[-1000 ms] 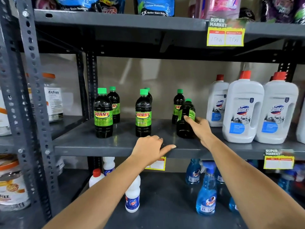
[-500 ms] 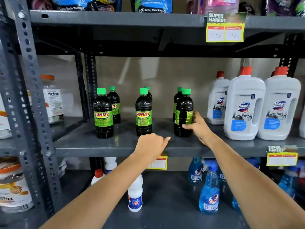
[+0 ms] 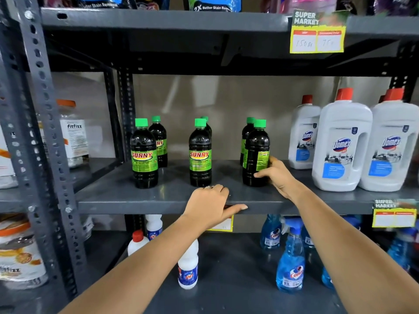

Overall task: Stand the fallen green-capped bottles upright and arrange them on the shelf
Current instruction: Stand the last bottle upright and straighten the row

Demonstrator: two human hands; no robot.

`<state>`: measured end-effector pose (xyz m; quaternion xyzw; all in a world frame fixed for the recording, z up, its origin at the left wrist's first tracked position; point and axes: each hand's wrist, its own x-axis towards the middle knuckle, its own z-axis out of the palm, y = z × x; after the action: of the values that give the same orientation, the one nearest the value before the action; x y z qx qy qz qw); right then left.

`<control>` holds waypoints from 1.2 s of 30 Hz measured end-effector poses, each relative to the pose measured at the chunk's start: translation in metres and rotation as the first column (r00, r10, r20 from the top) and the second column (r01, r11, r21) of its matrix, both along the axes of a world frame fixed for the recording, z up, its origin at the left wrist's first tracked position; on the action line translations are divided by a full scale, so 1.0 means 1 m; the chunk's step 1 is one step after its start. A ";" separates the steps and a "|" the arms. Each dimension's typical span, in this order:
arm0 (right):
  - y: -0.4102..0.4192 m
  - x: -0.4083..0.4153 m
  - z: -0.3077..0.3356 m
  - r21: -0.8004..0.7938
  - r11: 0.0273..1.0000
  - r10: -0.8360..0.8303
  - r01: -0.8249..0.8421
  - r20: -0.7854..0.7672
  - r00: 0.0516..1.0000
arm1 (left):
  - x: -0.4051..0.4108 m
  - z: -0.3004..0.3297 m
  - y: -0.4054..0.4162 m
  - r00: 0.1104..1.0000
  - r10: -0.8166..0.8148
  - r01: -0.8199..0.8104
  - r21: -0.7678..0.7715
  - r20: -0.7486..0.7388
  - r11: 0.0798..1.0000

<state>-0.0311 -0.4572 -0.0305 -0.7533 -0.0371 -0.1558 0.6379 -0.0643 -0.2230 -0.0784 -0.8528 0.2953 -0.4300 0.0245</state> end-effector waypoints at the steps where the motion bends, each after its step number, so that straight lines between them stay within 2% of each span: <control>1: 0.000 -0.001 0.000 -0.011 1.000 -0.009 0.009 0.008 1.000 | 0.000 0.001 0.000 1.000 -0.004 0.004 0.007 0.006 1.000; 4: 0.001 -0.004 0.001 -0.046 0.999 -0.011 0.012 0.021 1.000 | 0.000 0.001 -0.001 1.000 -0.025 0.025 -0.002 0.012 1.000; 8: 0.000 -0.001 0.001 0.034 0.999 0.022 -0.023 0.003 1.000 | 0.001 -0.002 0.000 0.999 -0.042 0.043 -0.050 0.018 0.998; 13: 0.002 -0.003 0.000 -0.021 0.999 -0.026 0.027 0.040 0.999 | 0.000 -0.002 -0.002 1.000 -0.024 0.025 -0.067 0.014 0.997; 18: -0.001 -0.001 0.002 0.146 0.988 0.043 -0.042 -0.003 0.999 | 0.003 -0.004 -0.004 1.000 -0.029 0.029 -0.082 0.008 0.996; 23: 0.001 -0.001 -0.001 -0.030 0.999 -0.032 0.032 0.012 0.999 | 0.004 -0.004 -0.004 1.000 -0.025 0.024 -0.086 -0.007 0.996; 27: 0.000 -0.002 0.002 0.066 0.998 -0.003 0.004 -0.021 1.000 | 0.004 -0.005 -0.004 0.999 -0.032 0.031 -0.086 -0.007 0.996; 31: 0.003 -0.004 0.001 0.030 1.000 -0.002 0.002 -0.011 1.000 | 0.004 -0.005 -0.003 0.999 -0.045 0.044 -0.098 -0.009 0.994; 36: 0.000 -0.003 0.002 0.113 0.992 0.051 -0.049 -0.013 0.999 | 0.004 -0.005 -0.003 0.998 -0.061 0.060 -0.107 -0.006 0.992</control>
<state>-0.0337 -0.4576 -0.0285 -0.7163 -0.0421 -0.1356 0.6832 -0.0600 -0.2262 -0.0837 -0.8454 0.2979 -0.4419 -0.0354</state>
